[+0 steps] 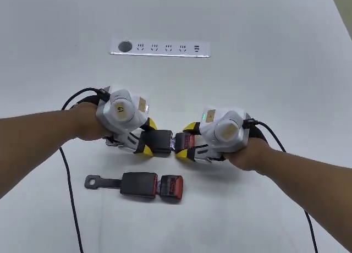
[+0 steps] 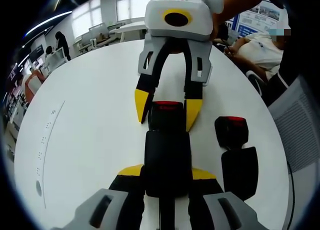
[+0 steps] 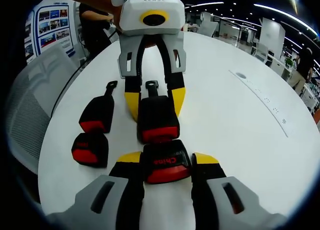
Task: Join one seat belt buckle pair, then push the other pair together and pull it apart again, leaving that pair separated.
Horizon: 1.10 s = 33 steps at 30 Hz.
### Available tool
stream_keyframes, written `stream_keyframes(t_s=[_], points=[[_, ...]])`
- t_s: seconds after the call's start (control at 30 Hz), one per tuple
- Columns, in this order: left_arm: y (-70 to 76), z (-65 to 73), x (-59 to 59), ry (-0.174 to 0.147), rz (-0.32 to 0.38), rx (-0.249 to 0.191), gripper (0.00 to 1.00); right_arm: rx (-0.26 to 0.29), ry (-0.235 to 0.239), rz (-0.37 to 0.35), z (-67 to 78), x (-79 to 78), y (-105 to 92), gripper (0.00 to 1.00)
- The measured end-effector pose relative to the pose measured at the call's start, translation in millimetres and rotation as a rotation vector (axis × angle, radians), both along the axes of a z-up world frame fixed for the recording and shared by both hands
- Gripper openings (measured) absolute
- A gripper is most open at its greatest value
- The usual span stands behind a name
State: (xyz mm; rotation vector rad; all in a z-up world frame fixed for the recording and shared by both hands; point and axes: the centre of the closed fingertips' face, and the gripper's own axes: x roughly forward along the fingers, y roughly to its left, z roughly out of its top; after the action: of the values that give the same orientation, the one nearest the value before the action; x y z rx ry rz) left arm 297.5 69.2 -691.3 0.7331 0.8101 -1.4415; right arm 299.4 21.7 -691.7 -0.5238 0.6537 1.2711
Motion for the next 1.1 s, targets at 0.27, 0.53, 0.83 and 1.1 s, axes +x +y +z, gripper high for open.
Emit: stream_keyframes(t_s=[0.27,0.53,0.83,1.1], points=[[-0.2,-1.3,-0.1,-0.001,0.003,0.013,0.33,-0.015,-0.002,0.008,-0.9,-0.4,0.7,0.34],[-0.4,-0.7,-1.2,-0.001,0.013,0.016,0.34,-0.011,-0.001,0.008,0.0,-0.5,-0.3,0.34],[0.6,-0.1,-1.9,-0.001,0.021,0.022,0.34,-0.023,0.001,0.006,-0.5,1.8,-15.2,0.34],[-1.2,1.7,-4.0,-0.005,0.029,0.027,0.34,-0.021,0.007,0.002,-1.3,0.0,-22.9,0.35]])
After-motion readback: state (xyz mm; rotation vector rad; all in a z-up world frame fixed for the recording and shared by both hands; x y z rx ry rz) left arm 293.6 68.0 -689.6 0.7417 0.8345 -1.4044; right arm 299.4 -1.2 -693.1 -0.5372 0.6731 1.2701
